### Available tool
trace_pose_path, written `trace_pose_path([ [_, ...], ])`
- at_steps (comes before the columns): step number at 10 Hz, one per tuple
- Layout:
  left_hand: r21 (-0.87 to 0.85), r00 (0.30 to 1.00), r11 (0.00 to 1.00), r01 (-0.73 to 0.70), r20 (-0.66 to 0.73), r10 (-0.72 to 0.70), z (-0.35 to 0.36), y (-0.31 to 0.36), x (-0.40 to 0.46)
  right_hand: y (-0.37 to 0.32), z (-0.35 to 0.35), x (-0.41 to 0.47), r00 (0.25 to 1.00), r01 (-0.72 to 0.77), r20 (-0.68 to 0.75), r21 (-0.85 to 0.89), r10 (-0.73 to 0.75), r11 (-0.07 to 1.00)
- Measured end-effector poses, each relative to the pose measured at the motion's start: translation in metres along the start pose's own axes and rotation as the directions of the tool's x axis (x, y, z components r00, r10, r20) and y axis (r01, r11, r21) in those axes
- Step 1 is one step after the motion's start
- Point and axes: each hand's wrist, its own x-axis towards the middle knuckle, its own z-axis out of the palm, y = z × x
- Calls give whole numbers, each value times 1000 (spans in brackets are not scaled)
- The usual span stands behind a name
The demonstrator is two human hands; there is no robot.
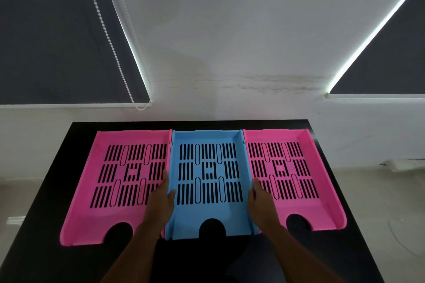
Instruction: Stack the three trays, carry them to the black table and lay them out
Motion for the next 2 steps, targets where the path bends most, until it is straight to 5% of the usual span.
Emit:
trace_pose_path([
  [2,-25,1000,1000,-1,6,1,6,-9,2,-1,-6,-4,1000,9,-22,49,-8,999],
])
